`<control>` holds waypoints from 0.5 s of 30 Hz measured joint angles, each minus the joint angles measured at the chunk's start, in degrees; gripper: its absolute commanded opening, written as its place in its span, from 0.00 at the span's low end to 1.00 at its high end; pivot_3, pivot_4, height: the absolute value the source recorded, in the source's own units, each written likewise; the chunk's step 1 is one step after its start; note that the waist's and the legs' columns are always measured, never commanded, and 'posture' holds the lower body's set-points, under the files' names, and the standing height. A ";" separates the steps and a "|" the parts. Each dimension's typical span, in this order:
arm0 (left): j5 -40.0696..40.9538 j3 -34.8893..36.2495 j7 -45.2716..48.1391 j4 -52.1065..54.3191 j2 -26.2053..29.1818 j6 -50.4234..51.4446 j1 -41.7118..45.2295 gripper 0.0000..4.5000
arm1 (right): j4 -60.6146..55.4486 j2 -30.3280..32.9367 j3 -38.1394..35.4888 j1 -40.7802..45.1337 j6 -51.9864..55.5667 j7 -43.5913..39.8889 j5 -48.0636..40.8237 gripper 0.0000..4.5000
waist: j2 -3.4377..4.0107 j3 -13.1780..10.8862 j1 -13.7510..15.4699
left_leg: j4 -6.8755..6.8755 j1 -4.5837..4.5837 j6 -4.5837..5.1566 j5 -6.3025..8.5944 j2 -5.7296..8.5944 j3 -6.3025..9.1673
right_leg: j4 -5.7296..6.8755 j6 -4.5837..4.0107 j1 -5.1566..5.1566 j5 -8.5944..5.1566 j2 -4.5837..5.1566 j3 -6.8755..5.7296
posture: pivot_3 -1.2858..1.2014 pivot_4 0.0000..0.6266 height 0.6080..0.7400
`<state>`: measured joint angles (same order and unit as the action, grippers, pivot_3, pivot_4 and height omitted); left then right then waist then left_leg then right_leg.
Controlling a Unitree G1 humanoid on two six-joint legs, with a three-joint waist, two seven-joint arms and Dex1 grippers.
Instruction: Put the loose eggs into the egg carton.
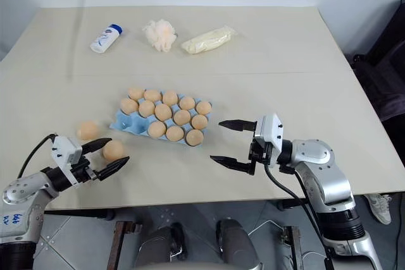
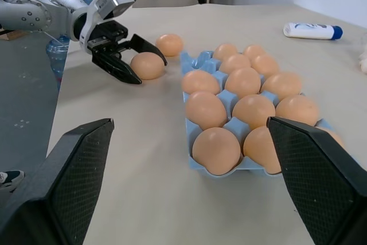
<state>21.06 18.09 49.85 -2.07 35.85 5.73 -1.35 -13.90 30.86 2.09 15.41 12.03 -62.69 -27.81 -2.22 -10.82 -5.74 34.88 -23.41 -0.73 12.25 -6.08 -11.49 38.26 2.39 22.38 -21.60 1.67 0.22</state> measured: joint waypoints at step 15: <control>4.98 0.62 -0.13 3.62 0.14 2.32 2.25 0.62 | -1.60 -0.84 1.96 -1.46 0.53 2.51 0.16 1.00 | 0.00 0.00 0.95 | 0.14 0.01 0.05 0.05 0.00 0.00 | 0.14 0.01 -0.03 0.01 0.02 0.00 | 0.52 0.24 1.00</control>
<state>26.04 18.70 49.72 1.55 35.99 8.05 0.90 -15.50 30.02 4.05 13.96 12.56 -60.18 -27.65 -2.23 -10.82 -4.78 35.01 -23.41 -0.68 12.30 -6.07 -11.49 38.40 2.40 22.35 -21.59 1.69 0.22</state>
